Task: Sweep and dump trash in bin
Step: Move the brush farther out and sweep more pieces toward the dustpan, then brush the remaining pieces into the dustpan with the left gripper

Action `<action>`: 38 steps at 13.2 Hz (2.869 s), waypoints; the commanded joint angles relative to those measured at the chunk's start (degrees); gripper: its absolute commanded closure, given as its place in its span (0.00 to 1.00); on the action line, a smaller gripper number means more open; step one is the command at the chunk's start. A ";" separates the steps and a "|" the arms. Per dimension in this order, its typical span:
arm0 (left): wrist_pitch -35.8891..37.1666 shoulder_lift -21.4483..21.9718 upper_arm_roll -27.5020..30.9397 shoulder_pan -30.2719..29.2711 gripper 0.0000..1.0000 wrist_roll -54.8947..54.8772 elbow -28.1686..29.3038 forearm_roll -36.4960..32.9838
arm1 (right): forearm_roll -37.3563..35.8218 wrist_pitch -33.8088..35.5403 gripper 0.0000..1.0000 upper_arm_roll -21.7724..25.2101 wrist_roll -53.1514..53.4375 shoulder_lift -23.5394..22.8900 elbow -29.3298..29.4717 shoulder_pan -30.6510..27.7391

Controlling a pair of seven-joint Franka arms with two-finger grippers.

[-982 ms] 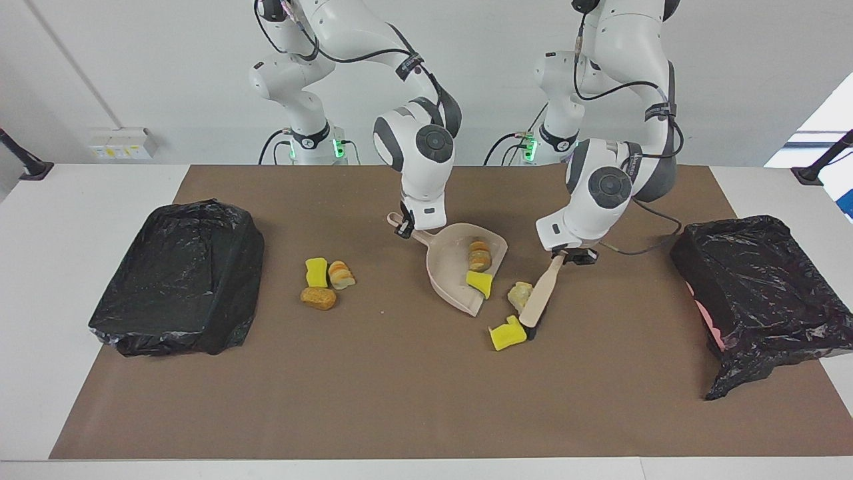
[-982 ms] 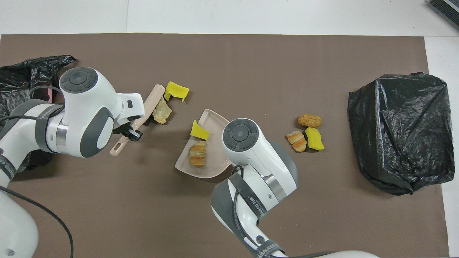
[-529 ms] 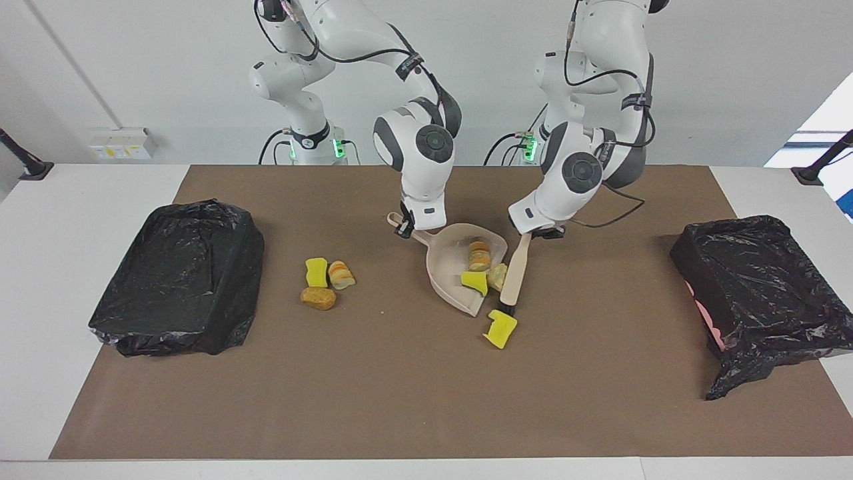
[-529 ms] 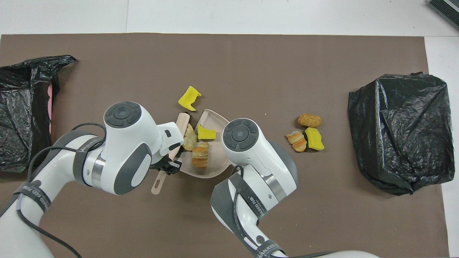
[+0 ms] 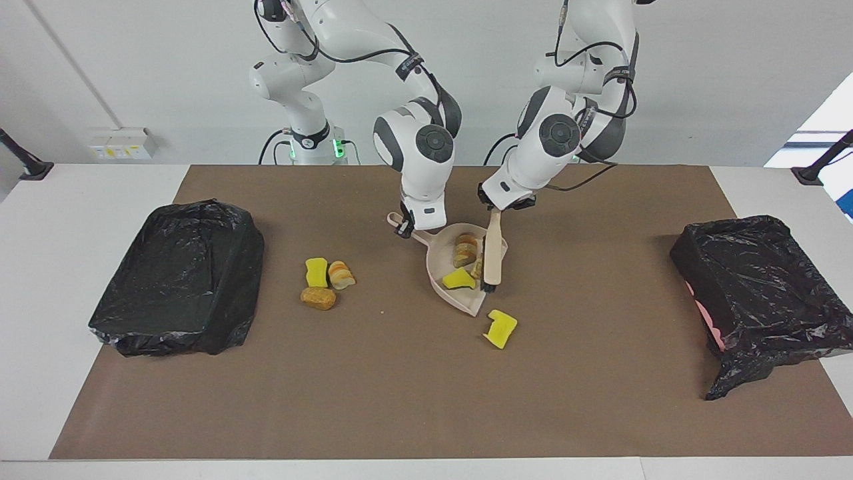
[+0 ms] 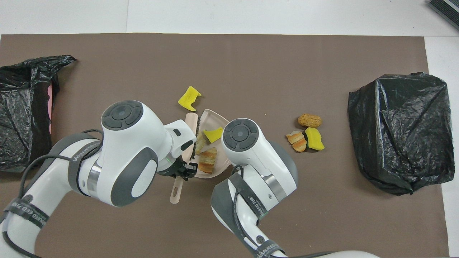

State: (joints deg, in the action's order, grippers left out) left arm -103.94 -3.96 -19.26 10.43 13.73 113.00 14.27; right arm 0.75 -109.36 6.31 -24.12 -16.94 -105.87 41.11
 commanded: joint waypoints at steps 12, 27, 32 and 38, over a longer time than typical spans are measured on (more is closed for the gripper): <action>-5.22 -20.73 5.99 -1.90 1.00 -13.18 -22.73 -20.24 | -1.19 -1.56 1.00 -0.24 1.80 1.12 -1.80 -0.41; 1.47 -6.41 5.29 -1.29 1.00 -27.56 0.99 -7.44 | -1.10 -1.73 1.00 -0.24 1.71 1.12 -1.89 -0.41; -7.84 -5.97 1.26 2.49 1.00 -9.81 2.32 1.01 | -1.19 -1.47 1.00 -0.16 0.92 1.12 -1.80 -0.76; -3.66 -2.82 1.24 1.00 1.00 -5.20 -1.37 1.11 | -1.19 -1.56 1.00 -0.16 0.92 1.03 -1.80 -0.85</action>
State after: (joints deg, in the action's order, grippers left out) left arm -110.36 -10.07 -18.68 12.32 8.13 111.47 14.28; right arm 0.75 -109.36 6.42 -24.12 -16.93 -105.90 40.88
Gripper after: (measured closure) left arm 0.744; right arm 0.683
